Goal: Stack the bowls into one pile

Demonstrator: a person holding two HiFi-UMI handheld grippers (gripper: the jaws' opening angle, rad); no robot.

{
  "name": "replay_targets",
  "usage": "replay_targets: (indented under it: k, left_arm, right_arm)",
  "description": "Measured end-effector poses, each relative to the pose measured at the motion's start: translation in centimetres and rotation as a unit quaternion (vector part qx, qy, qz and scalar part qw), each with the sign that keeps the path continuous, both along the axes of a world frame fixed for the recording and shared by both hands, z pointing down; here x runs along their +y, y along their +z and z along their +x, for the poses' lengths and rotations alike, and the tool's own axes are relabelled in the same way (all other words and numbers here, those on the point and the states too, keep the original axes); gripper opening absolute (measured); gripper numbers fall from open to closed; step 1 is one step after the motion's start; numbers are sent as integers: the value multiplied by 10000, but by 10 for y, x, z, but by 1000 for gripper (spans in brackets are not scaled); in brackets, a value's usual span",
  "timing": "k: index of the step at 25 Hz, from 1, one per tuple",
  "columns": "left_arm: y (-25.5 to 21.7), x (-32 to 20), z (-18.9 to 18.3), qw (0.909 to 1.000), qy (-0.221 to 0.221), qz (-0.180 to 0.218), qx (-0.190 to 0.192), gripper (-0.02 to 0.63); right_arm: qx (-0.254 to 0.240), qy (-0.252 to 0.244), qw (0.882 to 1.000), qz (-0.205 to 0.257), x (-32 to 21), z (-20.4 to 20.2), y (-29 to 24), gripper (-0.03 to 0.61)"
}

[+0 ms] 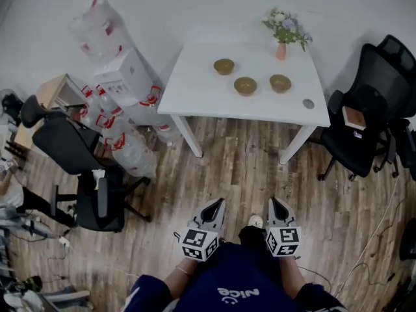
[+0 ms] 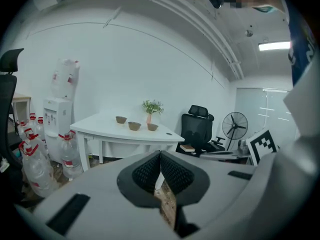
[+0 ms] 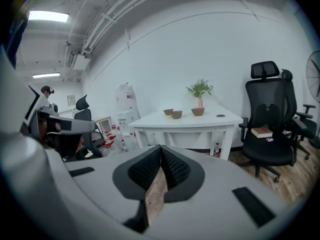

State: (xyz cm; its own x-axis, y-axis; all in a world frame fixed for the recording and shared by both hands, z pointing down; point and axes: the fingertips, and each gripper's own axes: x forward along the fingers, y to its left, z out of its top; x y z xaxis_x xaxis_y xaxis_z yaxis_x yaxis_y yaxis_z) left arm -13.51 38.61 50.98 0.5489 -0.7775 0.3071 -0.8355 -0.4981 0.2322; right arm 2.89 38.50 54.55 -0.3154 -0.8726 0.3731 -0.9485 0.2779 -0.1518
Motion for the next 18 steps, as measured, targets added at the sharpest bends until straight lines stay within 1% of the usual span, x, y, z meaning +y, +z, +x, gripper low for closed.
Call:
replay_targets:
  k: [4, 10, 14, 18]
  left_arm:
    - [-10, -39, 18, 9996, -245, 116, 53, 18]
    - [-9, -76, 43, 9987, -510, 48, 4, 18]
    - [-10, -92, 55, 9978, -661, 70, 51, 18]
    - [-4, -102, 67, 9976, -684, -86, 52, 19]
  right_arm:
    - [196, -191, 9995, 129, -37, 26, -7, 23]
    - [232, -366, 9988, 226, -87, 64, -16, 23]
    - [277, -527, 9979, 260, -106, 76, -18, 23]
    - [240, -576, 9978, 211, -114, 81, -18, 23]
